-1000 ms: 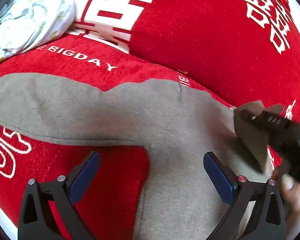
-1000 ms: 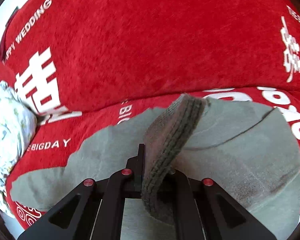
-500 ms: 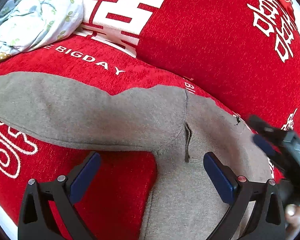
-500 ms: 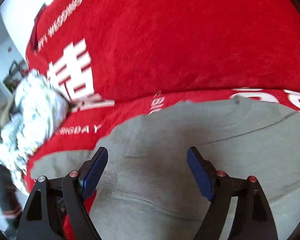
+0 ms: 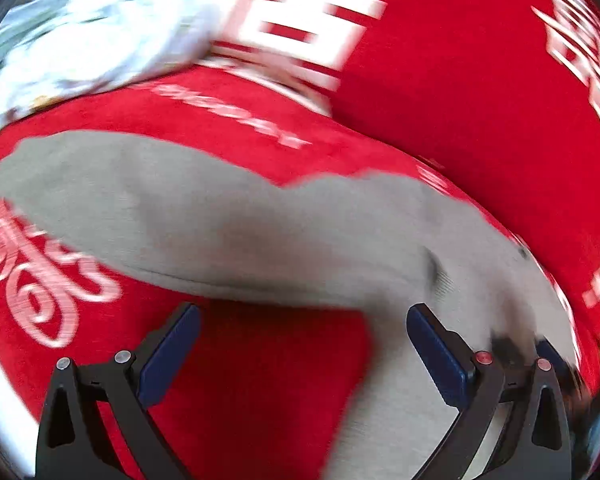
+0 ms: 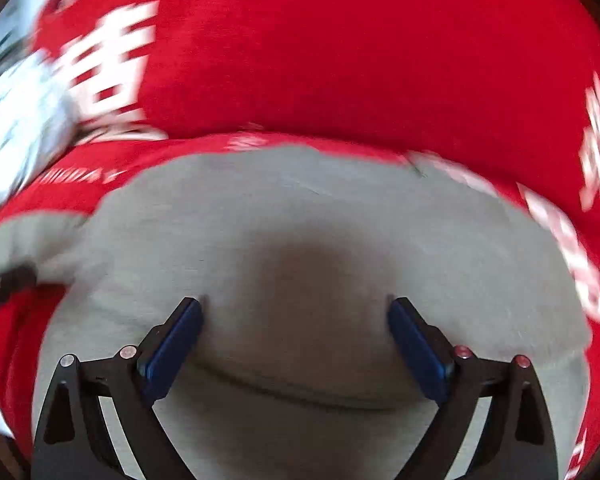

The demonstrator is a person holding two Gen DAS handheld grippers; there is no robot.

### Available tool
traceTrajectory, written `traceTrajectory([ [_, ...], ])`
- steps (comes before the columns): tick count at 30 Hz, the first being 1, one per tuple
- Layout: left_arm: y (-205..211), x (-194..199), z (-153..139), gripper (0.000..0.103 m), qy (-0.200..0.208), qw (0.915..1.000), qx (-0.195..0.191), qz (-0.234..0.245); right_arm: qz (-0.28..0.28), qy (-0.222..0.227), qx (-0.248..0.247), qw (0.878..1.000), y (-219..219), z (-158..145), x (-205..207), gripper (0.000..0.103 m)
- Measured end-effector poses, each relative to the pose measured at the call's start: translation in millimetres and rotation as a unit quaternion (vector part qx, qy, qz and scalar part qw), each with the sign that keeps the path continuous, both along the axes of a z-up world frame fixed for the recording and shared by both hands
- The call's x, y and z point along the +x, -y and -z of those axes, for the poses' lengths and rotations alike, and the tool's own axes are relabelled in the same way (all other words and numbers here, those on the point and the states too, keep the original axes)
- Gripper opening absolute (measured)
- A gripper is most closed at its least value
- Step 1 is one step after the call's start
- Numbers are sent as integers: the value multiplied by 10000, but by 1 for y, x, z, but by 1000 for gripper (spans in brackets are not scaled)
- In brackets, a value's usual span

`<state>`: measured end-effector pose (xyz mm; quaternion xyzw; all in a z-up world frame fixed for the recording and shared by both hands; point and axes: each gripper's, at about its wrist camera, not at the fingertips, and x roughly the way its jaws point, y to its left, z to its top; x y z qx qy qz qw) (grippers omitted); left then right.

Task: Fold small clothes
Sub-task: 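Lay the sleeve on the sweater body and open the right gripper, then close the left gripper on the other sleeve cuff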

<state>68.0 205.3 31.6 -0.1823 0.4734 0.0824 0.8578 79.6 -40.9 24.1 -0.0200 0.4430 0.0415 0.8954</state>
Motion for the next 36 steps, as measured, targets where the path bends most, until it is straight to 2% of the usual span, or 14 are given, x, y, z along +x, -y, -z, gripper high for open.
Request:
traceTrajectory([
  [2,-33,-4,2,103,-104,9971,69,-749,-247,30,-357,9991,-17,6,-2,98],
  [4,-73,-10,8,103,-318,9869,67,-1578,-256,31,-358,9990,-18,6,-1,101],
  [7,-125,-16,21,103,-656,9647,89,-2547,-201,-244,241,9992,0,11,6,102],
  [10,-175,-17,19,103,-739,9370,290,-3401,-199,-224,303,9991,2,12,3,102],
  [12,-198,-12,26,103,-886,9303,194,-3555,-208,-216,226,9993,-2,12,1,102],
  [16,-216,13,28,103,-1013,9327,501,-3424,-204,-224,254,9992,1,11,0,102],
  [21,-223,17,29,101,-887,9404,430,-3254,-201,-220,225,9993,0,11,1,102],
  [23,-223,13,23,77,-661,9425,528,-3232,-198,-221,220,9993,0,11,1,102],
  [25,-224,12,15,17,-344,9470,260,-3183,-198,-220,225,9993,-1,11,1,102],
  [26,-231,10,16,11,-241,9495,-14,-3129,-197,-219,225,9993,-1,11,1,102],
  [27,-238,5,18,11,-124,9483,-297,-3158,-198,-218,223,9993,-1,11,1,102],
  [30,-249,-8,18,11,43,9440,-613,-3242,-198,-222,228,9993,-1,11,0,102],
  [33,-245,-14,6,11,112,9423,-289,-3333,-195,-226,232,9993,-1,11,0,102],
  [36,-237,-15,-7,11,112,9379,283,-3455,-193,-240,253,9992,-2,11,0,102],
])
